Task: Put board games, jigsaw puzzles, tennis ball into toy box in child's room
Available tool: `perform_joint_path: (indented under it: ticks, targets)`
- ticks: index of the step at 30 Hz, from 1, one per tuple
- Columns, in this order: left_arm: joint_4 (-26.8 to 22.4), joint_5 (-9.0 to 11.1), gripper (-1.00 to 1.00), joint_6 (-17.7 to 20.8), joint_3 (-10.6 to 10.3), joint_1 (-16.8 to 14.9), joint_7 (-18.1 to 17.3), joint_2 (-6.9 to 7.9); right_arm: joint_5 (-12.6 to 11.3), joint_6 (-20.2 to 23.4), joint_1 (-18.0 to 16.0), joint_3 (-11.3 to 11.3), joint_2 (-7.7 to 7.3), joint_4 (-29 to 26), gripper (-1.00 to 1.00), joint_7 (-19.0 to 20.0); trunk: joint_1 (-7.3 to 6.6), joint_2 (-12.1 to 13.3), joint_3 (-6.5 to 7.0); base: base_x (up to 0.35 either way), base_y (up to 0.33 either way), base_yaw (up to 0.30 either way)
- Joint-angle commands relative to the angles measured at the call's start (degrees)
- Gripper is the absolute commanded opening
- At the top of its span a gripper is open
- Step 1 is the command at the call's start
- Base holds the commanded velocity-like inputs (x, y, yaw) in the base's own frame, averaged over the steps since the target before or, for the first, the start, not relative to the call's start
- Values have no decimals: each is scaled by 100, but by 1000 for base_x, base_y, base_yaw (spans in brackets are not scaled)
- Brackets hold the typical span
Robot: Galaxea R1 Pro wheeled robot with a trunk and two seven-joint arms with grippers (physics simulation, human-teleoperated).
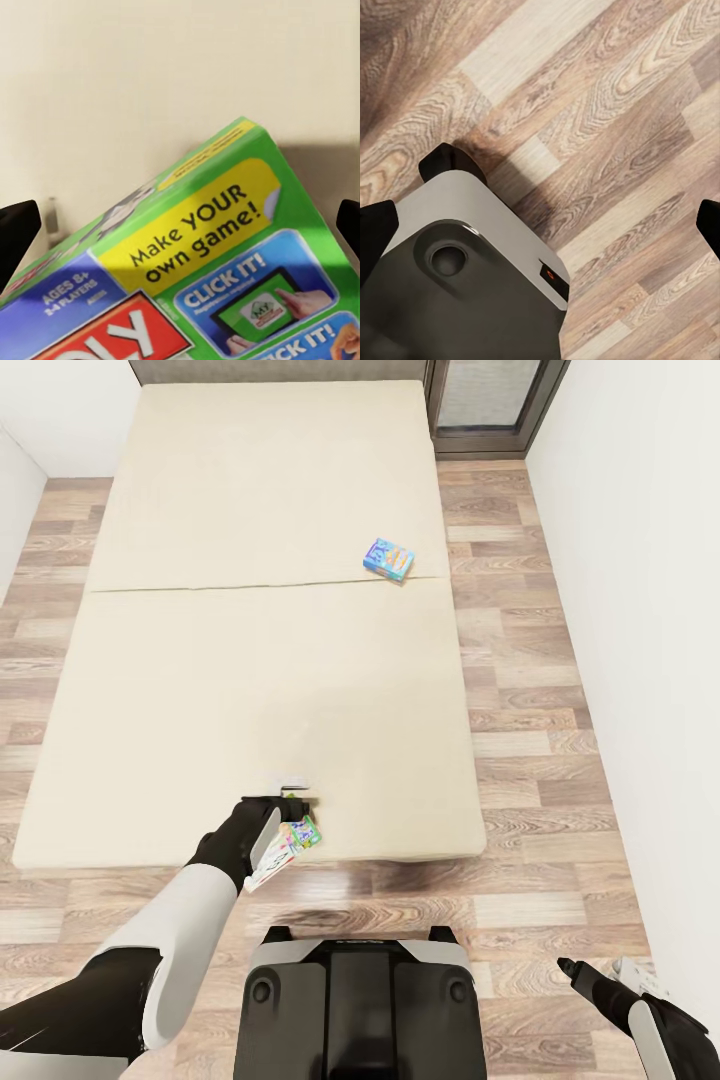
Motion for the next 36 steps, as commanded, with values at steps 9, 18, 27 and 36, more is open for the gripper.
perform_joint_path:
  ticks: [9,18,27,36]
  targets:
    - [338,17,100,38,41,2,-1,-7,-9,32,-2,-12,1,-6,100,16,4,-6,-6,-15,0,0]
    - [337,17,100,39,42,2,-1,-7,-9,32,-2,-12,1,-6,100,17,4,-6,-6,-16,0,0]
    - [335,17,100,38,61,2,-1,1,-9,32,-2,-12,3,-6,100,16,4,-6,-6,-1,0,0]
    - [-149,52,100,98,88,2,3,11,-9,32,-2,-12,8,-6,100,16,4,-6,-6,0,0,0]
